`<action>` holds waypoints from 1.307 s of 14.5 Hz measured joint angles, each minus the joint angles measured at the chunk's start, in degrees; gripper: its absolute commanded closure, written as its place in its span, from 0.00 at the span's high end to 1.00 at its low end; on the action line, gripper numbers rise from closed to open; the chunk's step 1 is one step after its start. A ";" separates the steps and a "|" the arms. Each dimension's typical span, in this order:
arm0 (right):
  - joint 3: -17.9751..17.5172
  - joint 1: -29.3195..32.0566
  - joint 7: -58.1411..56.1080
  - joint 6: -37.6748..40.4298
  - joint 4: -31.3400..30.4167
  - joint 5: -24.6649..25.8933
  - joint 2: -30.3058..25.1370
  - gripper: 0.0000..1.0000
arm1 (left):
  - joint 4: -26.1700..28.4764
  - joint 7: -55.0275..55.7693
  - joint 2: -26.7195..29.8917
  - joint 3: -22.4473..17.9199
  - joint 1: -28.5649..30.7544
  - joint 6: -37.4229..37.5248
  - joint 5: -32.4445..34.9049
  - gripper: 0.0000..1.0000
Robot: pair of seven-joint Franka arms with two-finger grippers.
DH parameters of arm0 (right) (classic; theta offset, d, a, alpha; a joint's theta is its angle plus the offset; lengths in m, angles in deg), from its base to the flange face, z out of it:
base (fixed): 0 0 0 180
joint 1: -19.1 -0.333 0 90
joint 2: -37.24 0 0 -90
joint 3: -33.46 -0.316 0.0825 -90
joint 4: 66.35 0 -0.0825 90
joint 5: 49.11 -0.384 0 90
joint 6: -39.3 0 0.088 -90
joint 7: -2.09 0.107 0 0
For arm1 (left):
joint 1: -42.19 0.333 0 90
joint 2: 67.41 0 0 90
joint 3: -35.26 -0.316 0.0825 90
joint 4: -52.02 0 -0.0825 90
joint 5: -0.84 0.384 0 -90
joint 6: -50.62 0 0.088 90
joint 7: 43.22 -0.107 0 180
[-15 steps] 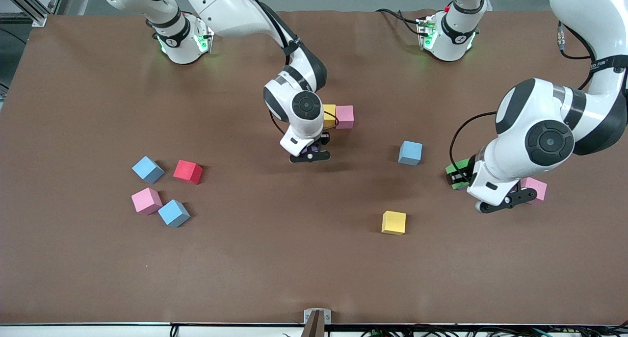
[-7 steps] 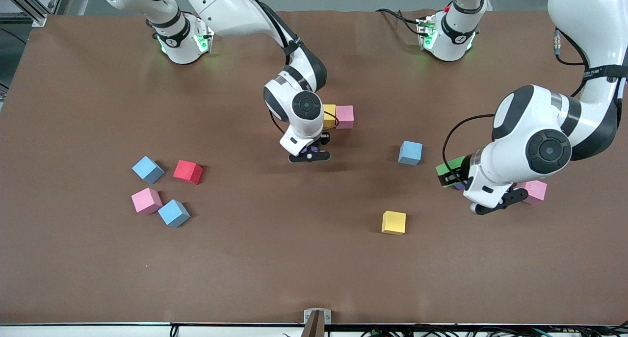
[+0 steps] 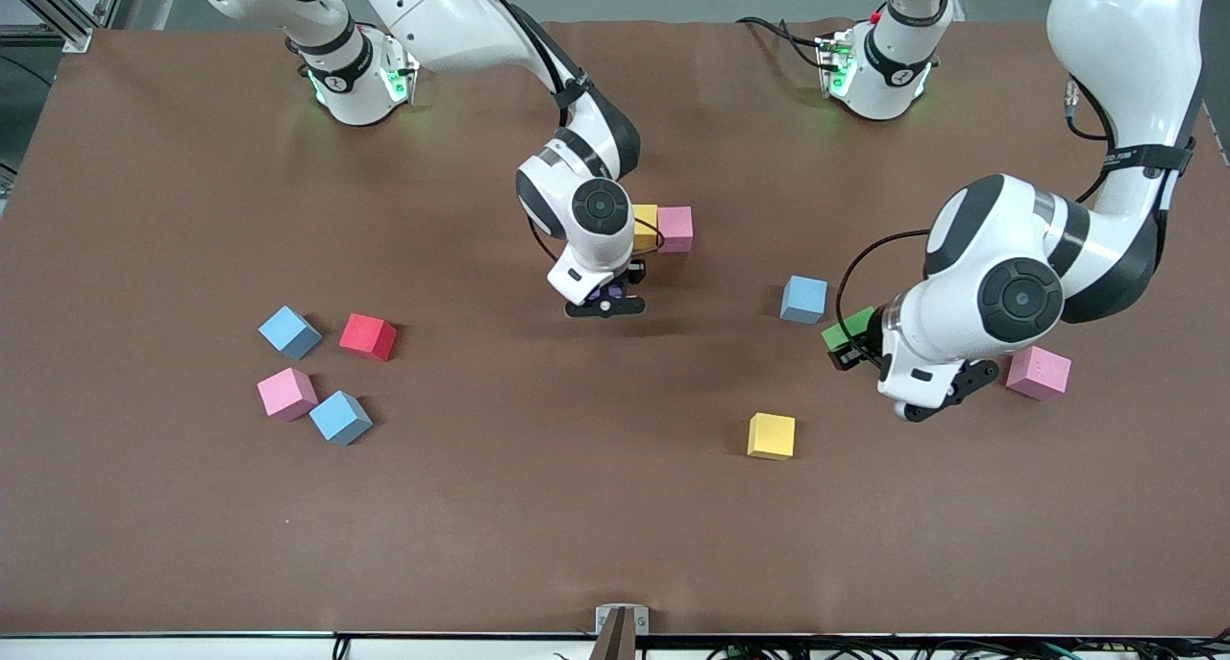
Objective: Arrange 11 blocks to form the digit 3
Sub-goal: 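Set purple below orange while the left gripper carries green toward it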
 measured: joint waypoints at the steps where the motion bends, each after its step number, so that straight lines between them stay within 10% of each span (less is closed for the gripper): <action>1: 0.00 0.00 0.31 0.02 0.00 -0.02 0.00 0.23 | 0.00 1.01 -0.29 0.00 -0.39 -0.31 0.00 0.23; 8: 0.00 0.00 1.56 0.12 0.00 -0.11 -0.01 0.26 | 0.00 5.84 -1.54 0.00 -2.64 -2.23 0.00 0.23; 11: 0.01 0.00 1.69 0.13 0.00 -0.15 -0.01 1.00 | 0.03 7.28 -2.30 -0.02 -2.93 -3.45 0.00 0.23; 19: -0.12 0.01 1.85 9.11 4.30 -0.54 0.13 1.00 | 0.30 14.71 -4.42 -0.08 -4.77 -6.52 0.00 0.23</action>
